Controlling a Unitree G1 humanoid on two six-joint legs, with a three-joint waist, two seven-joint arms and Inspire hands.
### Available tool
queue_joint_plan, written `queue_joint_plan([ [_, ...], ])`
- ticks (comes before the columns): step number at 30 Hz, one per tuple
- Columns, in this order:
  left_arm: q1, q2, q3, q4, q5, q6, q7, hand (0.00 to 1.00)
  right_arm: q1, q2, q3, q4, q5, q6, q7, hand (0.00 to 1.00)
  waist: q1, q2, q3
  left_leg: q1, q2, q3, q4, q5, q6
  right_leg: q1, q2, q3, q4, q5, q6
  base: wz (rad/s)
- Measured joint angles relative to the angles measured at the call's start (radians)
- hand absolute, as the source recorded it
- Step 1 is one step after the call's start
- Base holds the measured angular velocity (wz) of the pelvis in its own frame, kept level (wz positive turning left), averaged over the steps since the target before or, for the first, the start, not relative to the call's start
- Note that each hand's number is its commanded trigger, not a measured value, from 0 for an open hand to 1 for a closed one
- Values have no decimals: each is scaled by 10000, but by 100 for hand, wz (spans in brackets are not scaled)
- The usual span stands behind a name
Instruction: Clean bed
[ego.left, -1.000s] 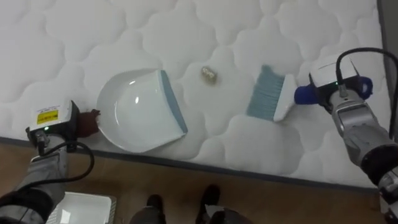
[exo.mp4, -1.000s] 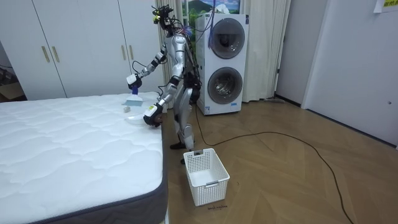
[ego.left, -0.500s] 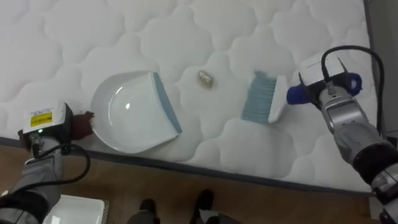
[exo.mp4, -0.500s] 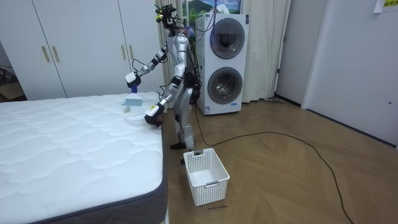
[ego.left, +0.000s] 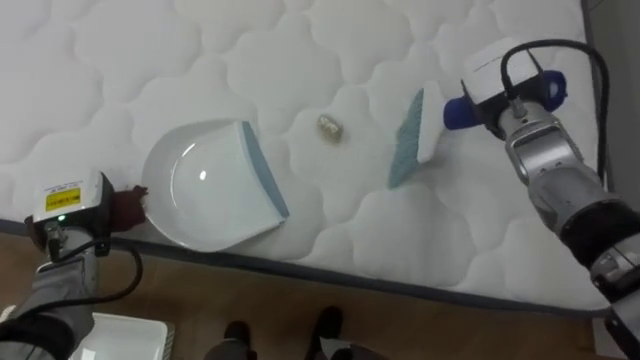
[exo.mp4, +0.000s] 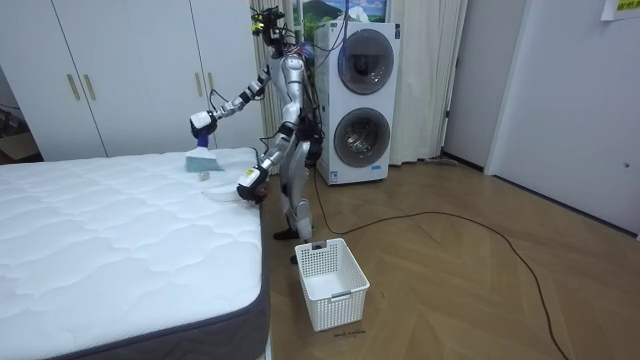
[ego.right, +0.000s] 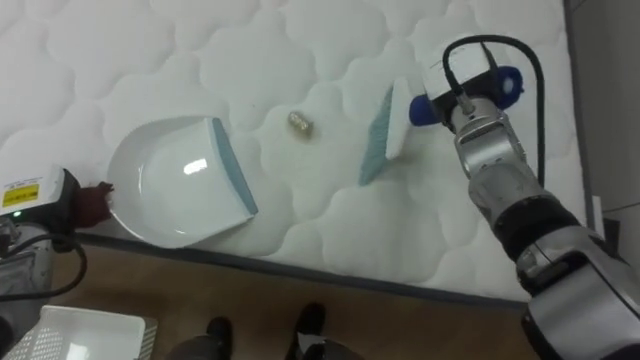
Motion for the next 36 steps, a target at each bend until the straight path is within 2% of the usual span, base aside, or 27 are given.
queue_joint_plan([
  [5, 283, -2, -44, -385, -4, -22, 154, 100, 0, 176, 365, -37, -79, -306, -483, 100, 173, 5, 4, -29, -10, -1, -70, 4, -5, -35, -22, -11, 20, -105, 44, 4],
  [11, 326, 3, -1, -468, 10, -65, 159, 100, 0, 195, 364, -340, -97, -418, -739, 100, 317, 21, 14, -93, 26, 36, -13, -3, -9, -117, -2, -16, 18, -164, 64, 1],
  [14, 334, 1, 19, -498, 17, -65, 176, 100, 1, 262, 364, -672, -199, -438, -781, 100, 307, 73, 49, -116, 36, 18, -35, -11, -22, -117, -3, -102, 0, -166, 63, 0],
  [17, 337, 0, 7, -498, -12, -69, 212, 100, 1, 466, 363, -909, -190, -438, -773, 100, 280, 85, 56, -130, 28, 1, -119, -15, -26, -115, -7, -144, -9, -167, 63, 1],
  [21, 352, -9, -115, -500, -237, -69, 268, 100, 11, 934, 444, -1221, -94, -443, -766, 100, 259, 94, 57, -137, -7, -35, -152, -13, -24, -128, -46, -224, -5, -178, 56, 2],
  [28, 381, -19, -201, -663, -265, -70, 261, 100, 242, 957, 1099, -2450, -34, -559, -512, 100, 284, 157, 33, -292, -14, -154, 6, -14, -24, -200, -57, -306, 20, -214, 70, 3],
  [35, 433, -26, -435, -632, -271, -87, 338, 100, 408, 1009, 1492, -3564, 8, -897, -256, 100, 332, 205, 7, -248, -111, -173, 6, -10, -18, -289, -180, -286, 290, -304, 82, 0],
  [36, 435, -29, -506, -621, -269, -89, 353, 100, 409, 1011, 1596, -3709, 237, -1054, -235, 100, 367, 205, 7, -229, -123, -172, 24, -10, -17, -300, -199, -263, 346, -308, 86, -4],
])
